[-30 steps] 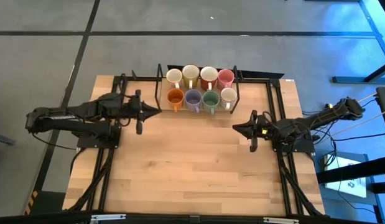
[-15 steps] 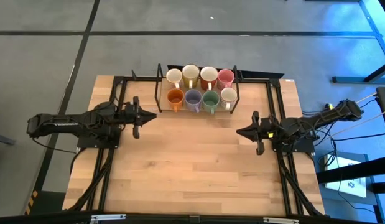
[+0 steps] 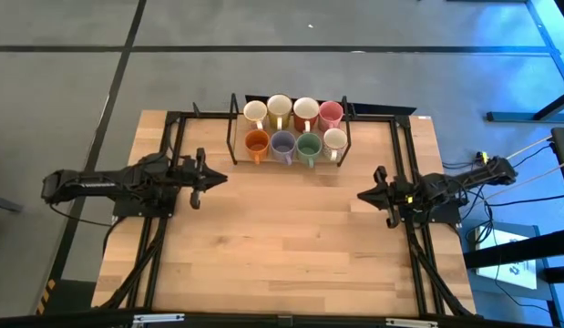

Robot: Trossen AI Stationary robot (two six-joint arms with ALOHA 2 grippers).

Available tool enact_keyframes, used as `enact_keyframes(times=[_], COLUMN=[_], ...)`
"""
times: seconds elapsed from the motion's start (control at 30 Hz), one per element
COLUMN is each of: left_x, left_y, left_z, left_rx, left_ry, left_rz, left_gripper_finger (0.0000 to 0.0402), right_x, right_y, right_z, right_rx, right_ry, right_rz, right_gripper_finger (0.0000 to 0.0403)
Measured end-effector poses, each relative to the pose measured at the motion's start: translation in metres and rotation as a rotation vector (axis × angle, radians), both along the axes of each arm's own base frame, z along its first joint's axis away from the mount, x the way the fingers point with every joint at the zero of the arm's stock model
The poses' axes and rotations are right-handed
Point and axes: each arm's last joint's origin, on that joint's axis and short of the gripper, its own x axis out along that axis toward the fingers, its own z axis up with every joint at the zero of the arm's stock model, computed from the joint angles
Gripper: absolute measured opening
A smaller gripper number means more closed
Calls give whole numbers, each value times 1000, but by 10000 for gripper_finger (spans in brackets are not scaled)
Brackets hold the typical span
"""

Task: Place coffee mugs
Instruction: Return to Home Position

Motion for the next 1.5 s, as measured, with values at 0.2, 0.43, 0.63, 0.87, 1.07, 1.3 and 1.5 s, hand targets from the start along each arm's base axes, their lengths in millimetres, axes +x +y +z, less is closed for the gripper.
enact_keyframes(times=[0.2, 0.43, 0.63, 0.87, 1.07, 1.3, 1.5], left_x=[-5, -12, -20, -23, -22, -22, -22], left_y=[-1, -1, -2, -1, -1, -1, -1], left_z=[-3, -17, -29, -31, -33, -33, -33], left_rx=[-23, -90, -122, -112, -112, -110, -110], left_ry=[-32, -64, -147, -145, -124, -124, -124], left_rz=[0, 19, 20, 58, 64, 66, 66], left_gripper_finger=[32, 32, 32, 32, 32, 32, 32], right_x=[-5, -9, -9, -9, -9, -9, -9], right_y=[-2, -5, -7, -8, -8, -8, -8], right_z=[-13, -13, -15, -17, -18, -19, -19], right_rx=[-2, -28, -34, -35, 22, 24, 24], right_ry=[-8, -16, 1, 25, 43, 46, 47], right_rz=[-21, -85, -151, -179, -170, -170, -169], right_gripper_finger=[5, 5, 5, 5, 5, 5, 5])
